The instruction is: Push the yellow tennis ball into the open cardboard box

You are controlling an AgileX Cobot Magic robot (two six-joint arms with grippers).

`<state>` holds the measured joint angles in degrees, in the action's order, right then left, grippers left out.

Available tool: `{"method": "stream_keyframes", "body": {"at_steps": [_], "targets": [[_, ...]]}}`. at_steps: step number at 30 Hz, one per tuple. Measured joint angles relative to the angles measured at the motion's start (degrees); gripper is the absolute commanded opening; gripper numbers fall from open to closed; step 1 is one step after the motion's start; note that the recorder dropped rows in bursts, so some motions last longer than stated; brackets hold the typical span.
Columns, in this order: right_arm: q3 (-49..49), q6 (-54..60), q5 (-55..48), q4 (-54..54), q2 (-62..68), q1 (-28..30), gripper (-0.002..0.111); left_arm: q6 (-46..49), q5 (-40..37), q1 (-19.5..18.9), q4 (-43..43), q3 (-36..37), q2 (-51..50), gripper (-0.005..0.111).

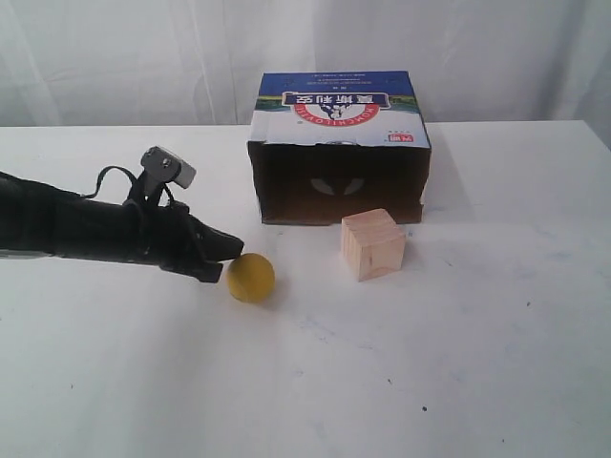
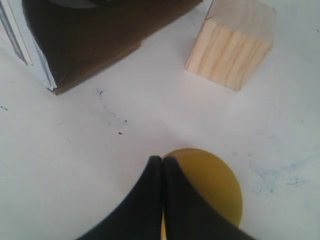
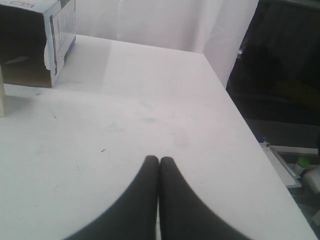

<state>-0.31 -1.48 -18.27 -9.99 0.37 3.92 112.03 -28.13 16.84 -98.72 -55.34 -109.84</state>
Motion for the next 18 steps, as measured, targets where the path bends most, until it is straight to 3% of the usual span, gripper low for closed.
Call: {"method": "stream_keyframes", "body": {"at_steps": [9, 18], "targets": [[0.0, 0.0, 0.3, 0.0, 0.0, 0.0, 0.0, 0.0, -6.8, 0.0, 0.0, -4.3, -4.3, 0.0], [0.0, -0.3, 0.8, 0.0, 0.0, 0.0, 0.0, 0.0, -7.3, 0.1, 0.0, -10.0, -4.6, 0.0]]}}
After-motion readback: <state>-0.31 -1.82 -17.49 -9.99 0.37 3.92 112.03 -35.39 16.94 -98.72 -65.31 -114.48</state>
